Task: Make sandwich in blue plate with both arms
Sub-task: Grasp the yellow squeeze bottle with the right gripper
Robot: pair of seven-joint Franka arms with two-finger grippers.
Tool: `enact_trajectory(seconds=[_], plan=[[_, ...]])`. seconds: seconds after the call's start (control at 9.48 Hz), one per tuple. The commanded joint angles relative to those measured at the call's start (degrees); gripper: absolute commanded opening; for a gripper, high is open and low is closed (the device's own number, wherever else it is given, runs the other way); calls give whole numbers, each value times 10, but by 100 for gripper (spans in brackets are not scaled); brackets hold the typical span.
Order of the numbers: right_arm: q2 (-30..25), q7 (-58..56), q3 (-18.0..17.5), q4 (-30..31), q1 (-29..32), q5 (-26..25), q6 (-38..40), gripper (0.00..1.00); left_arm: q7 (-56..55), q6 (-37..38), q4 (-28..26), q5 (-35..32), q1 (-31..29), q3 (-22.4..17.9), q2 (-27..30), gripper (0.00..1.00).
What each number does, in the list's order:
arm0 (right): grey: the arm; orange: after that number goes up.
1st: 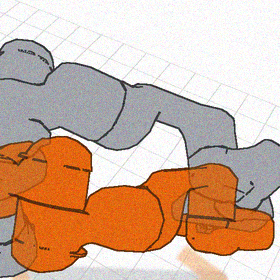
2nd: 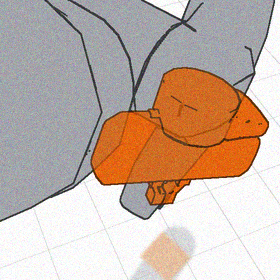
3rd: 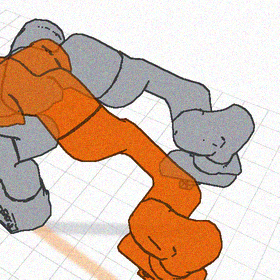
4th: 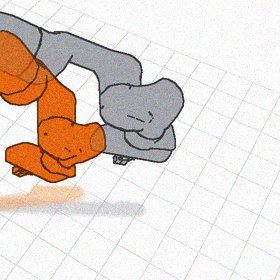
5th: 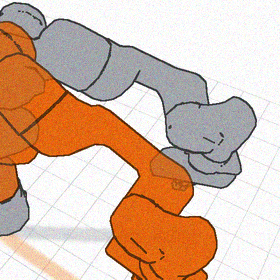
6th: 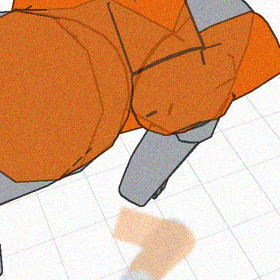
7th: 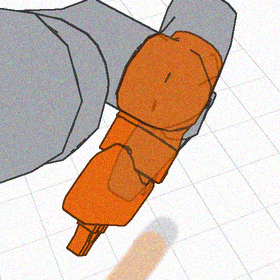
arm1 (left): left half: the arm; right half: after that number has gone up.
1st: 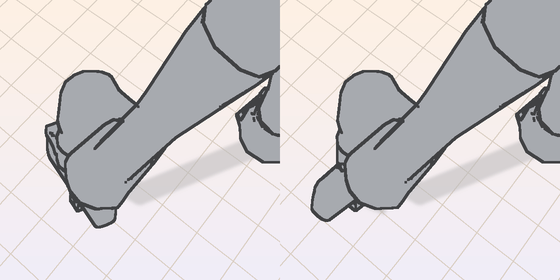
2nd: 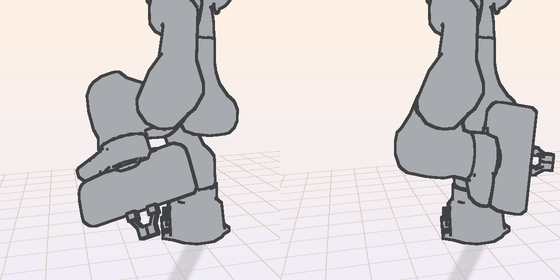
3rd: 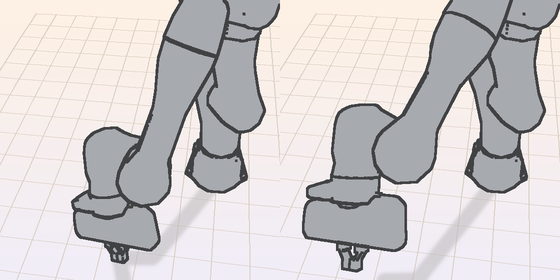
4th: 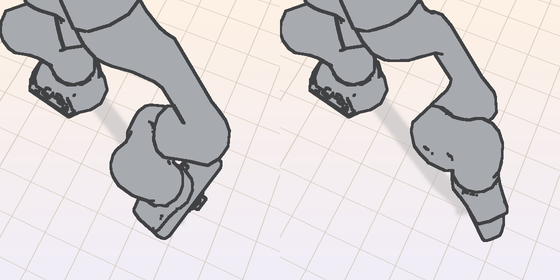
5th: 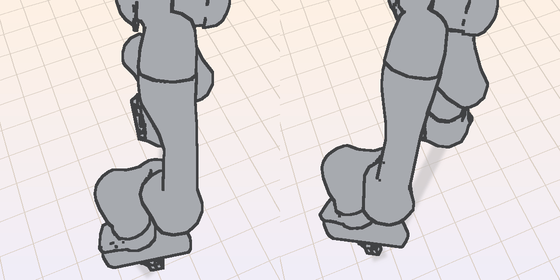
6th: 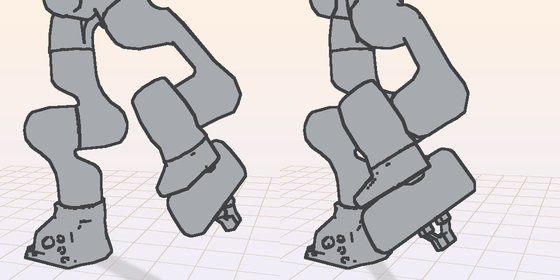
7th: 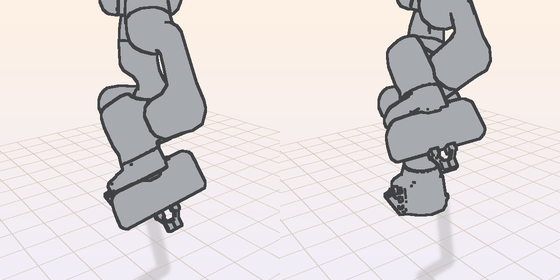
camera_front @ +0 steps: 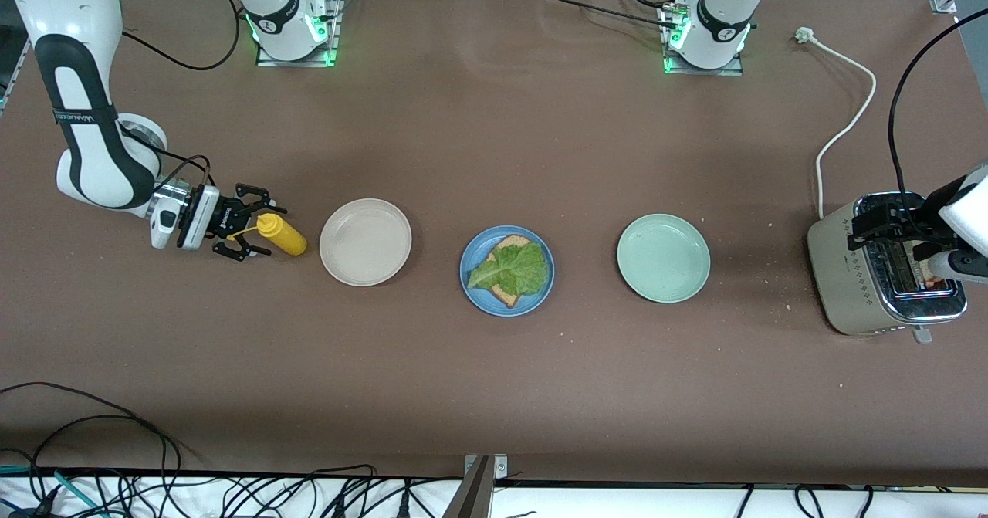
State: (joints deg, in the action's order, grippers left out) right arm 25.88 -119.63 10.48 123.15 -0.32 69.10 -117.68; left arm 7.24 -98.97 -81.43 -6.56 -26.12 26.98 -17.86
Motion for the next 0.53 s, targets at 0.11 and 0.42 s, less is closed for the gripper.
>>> enact_trajectory(seconds=[0.11, 0.42], plan=[[29, -64, -21, -26, 12, 54, 13, 100, 10, 12, 6, -4, 3, -1, 5, 100], [43, -63, -22, -38, 9, 51, 13, 47, 9, 12, 7, -4, 3, -2, 5, 100]])
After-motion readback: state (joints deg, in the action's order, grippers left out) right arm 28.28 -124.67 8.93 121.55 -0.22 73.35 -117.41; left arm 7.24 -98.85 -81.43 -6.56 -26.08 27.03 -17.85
